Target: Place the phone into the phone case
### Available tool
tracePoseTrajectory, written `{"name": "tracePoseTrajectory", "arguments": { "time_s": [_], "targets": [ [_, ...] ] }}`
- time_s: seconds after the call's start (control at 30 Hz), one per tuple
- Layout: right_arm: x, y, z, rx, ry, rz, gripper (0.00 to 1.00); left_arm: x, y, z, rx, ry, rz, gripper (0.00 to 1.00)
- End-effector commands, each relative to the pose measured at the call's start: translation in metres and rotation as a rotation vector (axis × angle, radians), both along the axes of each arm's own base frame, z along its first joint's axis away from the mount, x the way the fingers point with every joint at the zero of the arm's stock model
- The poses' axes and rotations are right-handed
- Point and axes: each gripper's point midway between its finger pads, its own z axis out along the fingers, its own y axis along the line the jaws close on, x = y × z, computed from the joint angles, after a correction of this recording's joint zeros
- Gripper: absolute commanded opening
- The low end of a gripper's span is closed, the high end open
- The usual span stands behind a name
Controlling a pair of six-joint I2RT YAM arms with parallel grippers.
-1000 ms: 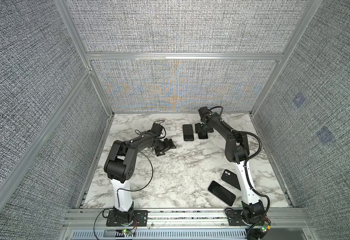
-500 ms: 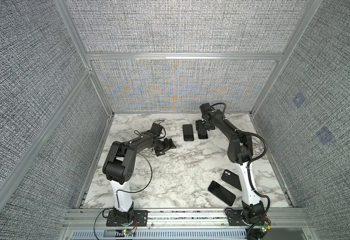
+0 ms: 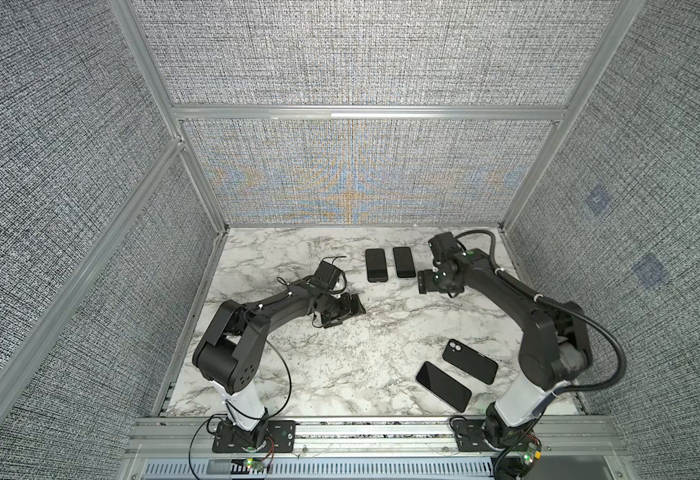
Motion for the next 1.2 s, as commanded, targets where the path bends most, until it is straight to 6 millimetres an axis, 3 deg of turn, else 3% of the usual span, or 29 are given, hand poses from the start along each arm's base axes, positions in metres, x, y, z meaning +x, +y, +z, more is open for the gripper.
{"name": "tracePoseTrajectory", "arguments": {
  "time_s": [0.0,0.2,0.37,0.5,0.7,0.83,1.17],
  "targets": [
    [-0.031,-0.005,-0.008,0.043,0.02,-0.047,0.85,-0.004,-0.006,0.005,-0.004,-0.031,0.007,0.89],
    [-0.092,-0.011,-0.033,0.149,0.062,-0.129,0.84,-0.02,-0.008,0.004,0.004,-0.036,-0.007,0.89],
    [-0.117,-0.009,-0.052,0.179,0.1,-0.162,0.8,-0.025,-0.004,0.004,0.011,-0.038,-0.001,0.89],
    [-0.125,-0.008,-0.067,0.165,0.146,-0.168,0.78,-0.027,-0.003,0.002,0.014,-0.035,0.0,0.89],
    [-0.129,0.0,-0.085,0.143,0.183,-0.156,0.64,-0.029,0.0,0.0,0.025,-0.033,-0.002,0.89],
    [-0.129,0.003,-0.09,0.135,0.186,-0.146,0.51,-0.029,0.001,-0.001,0.031,-0.033,-0.004,0.89],
    [-0.131,0.0,-0.095,0.108,0.194,-0.147,0.32,-0.027,0.003,-0.002,0.046,-0.038,-0.001,0.88]
  ]
}}
